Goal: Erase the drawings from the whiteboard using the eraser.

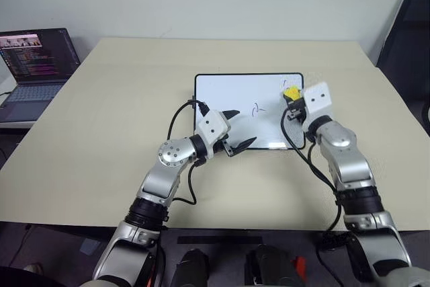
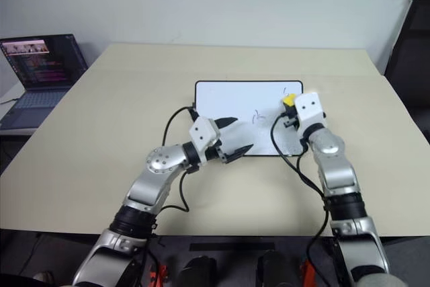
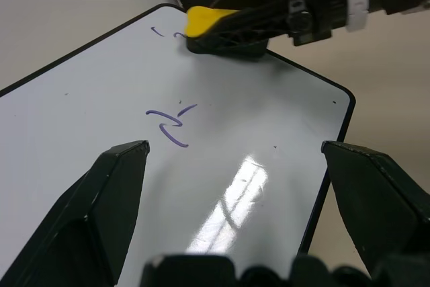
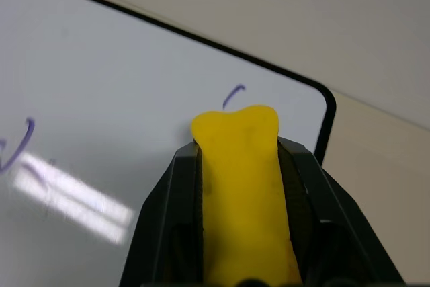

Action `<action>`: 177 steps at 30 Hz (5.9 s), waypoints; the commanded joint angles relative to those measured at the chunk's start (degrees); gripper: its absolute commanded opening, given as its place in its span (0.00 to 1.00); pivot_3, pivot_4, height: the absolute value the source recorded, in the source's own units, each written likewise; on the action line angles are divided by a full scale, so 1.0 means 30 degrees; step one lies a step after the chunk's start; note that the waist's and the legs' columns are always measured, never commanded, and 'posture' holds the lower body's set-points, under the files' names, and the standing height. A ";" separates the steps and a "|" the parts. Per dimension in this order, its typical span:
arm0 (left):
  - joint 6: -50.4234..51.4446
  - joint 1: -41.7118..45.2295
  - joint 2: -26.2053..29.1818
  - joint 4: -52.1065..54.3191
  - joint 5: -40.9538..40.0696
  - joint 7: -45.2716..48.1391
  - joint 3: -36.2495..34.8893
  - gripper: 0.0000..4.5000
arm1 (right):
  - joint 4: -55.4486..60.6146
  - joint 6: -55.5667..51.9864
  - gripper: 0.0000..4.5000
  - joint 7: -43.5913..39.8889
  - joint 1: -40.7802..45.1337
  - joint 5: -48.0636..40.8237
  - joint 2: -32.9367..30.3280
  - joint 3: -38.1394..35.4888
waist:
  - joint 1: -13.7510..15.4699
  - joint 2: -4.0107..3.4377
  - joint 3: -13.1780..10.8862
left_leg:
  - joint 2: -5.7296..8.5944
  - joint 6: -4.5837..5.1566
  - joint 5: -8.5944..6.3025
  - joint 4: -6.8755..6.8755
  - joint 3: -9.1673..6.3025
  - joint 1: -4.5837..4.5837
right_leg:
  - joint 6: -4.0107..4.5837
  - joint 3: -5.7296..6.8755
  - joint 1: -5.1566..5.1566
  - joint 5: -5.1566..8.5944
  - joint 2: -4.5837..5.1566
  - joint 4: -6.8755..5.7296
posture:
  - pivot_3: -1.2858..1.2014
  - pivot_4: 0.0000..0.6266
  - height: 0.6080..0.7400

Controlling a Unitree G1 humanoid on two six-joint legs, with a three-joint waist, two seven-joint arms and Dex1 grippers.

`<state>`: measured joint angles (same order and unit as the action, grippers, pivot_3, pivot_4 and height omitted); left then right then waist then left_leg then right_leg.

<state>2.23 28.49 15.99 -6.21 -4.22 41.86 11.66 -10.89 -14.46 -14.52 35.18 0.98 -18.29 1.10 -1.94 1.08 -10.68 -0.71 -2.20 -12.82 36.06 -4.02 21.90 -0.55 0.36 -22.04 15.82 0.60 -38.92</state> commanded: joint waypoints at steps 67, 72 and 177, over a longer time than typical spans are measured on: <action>0.0379 -0.0150 0.0151 0.1208 -0.0103 -0.0276 -0.0100 1.00 | 0.2430 -0.2982 0.26 -0.1121 -0.3796 0.0533 0.0229 0.0879 | -0.0398 0.0052 0.0010 | -0.0024 0.0001 -0.0005 -0.0036 0.0335 -0.0007 | -0.0161 -0.0460 -0.0081 -0.0103 -0.0039 0.0139 | 0.52 0.24 1.00; 0.0319 0.0008 0.0091 0.1035 -0.0110 -0.0245 -0.0041 1.00 | 0.2285 -0.2468 0.26 -0.0787 -0.3235 0.0239 0.0673 0.0419 | -0.0415 0.0055 0.0008 | -0.0025 0.0001 -0.0004 -0.0033 0.0354 -0.0009 | -0.0157 -0.0450 -0.0082 -0.0101 -0.0038 0.0174 | 0.52 0.24 1.00; 0.0293 -0.0179 0.0327 0.1327 -0.0050 0.0018 0.0072 1.00 | 0.0241 0.0328 0.26 -0.0906 0.0645 -0.1369 -0.0125 -0.0968 | 0.0078 0.0061 -0.0011 | -0.0013 0.0043 0.0022 -0.0017 0.0409 0.0366 | -0.0214 -0.0502 -0.0389 -0.0292 -0.0075 0.0280 | 0.52 0.24 1.00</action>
<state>3.39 27.60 16.71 -4.81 -4.16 41.90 12.06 -11.45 -13.13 -17.23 36.74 -2.97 -18.48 -1.12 -1.71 1.27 -10.71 -0.75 -2.07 -12.76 36.01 -2.79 23.00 -1.18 -1.15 -23.20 14.94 0.37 -38.08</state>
